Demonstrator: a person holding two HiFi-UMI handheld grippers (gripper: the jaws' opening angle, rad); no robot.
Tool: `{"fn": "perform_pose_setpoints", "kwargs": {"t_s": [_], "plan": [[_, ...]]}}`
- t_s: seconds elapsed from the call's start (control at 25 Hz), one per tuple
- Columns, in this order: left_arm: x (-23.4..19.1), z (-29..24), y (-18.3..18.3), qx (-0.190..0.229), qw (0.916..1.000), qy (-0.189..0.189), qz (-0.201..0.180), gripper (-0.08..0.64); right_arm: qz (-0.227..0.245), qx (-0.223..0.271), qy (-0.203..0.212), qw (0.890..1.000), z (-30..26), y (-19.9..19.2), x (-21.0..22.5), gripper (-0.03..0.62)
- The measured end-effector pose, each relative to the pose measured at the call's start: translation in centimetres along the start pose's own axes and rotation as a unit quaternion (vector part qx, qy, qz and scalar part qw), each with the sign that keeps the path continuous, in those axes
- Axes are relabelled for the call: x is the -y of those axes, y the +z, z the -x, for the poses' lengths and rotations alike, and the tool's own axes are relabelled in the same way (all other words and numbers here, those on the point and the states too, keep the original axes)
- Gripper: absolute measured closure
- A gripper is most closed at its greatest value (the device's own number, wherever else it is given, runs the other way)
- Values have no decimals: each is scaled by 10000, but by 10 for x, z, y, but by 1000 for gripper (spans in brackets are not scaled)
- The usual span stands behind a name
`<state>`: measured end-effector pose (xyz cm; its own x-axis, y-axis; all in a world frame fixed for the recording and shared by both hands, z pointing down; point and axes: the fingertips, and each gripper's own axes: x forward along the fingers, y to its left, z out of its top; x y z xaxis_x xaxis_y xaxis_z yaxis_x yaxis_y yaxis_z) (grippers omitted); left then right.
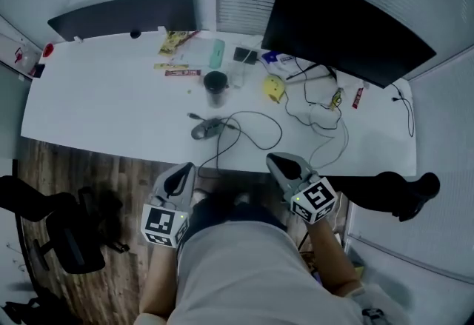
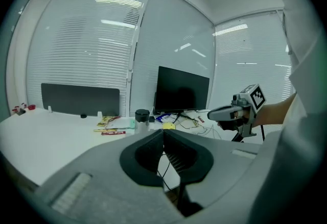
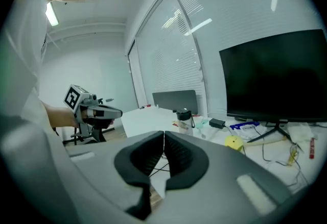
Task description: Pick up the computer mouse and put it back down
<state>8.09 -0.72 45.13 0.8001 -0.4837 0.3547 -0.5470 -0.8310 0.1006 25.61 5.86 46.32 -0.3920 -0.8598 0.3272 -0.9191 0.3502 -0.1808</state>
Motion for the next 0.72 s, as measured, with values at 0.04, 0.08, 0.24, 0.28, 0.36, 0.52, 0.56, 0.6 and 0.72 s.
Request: {"fn": "perform_pose_setpoints", "kwargs": {"t_s": [0.04, 0.08, 0.24, 0.28, 0.36, 0.52, 0.56, 0.6, 0.72], "plan": [[-7, 4, -1, 5, 10000, 41, 37, 551, 90, -89, 40, 9999, -8, 0, -2, 591], [-14, 7, -2, 9, 9999, 80, 62, 551, 183, -170, 80, 9997, -15, 0, -5, 590], [-40, 24, -8, 40, 9996, 221, 166, 551, 432, -396, 260, 9979, -46, 0, -19, 591], [-45, 28, -10, 38, 9995, 243, 196, 551, 487, -445, 295, 9974, -54, 0, -22, 590], [-55, 37, -12, 37, 9993, 268, 239, 551, 574, -526, 357, 9963, -69, 0, -31, 589], [-77, 52, -19, 62, 9992, 319, 238, 551, 692, -671, 435, 9944, -102, -2, -43, 589], [-83, 57, -22, 56, 9991, 342, 257, 551, 710, -717, 455, 9939, -109, -4, -46, 585], [-88, 62, -25, 39, 9989, 369, 295, 551, 720, -761, 471, 9934, -117, -7, -49, 575], [-105, 76, -34, 7, 9981, 468, 405, 551, 738, -877, 508, 9921, -140, -12, -54, 567]]}}
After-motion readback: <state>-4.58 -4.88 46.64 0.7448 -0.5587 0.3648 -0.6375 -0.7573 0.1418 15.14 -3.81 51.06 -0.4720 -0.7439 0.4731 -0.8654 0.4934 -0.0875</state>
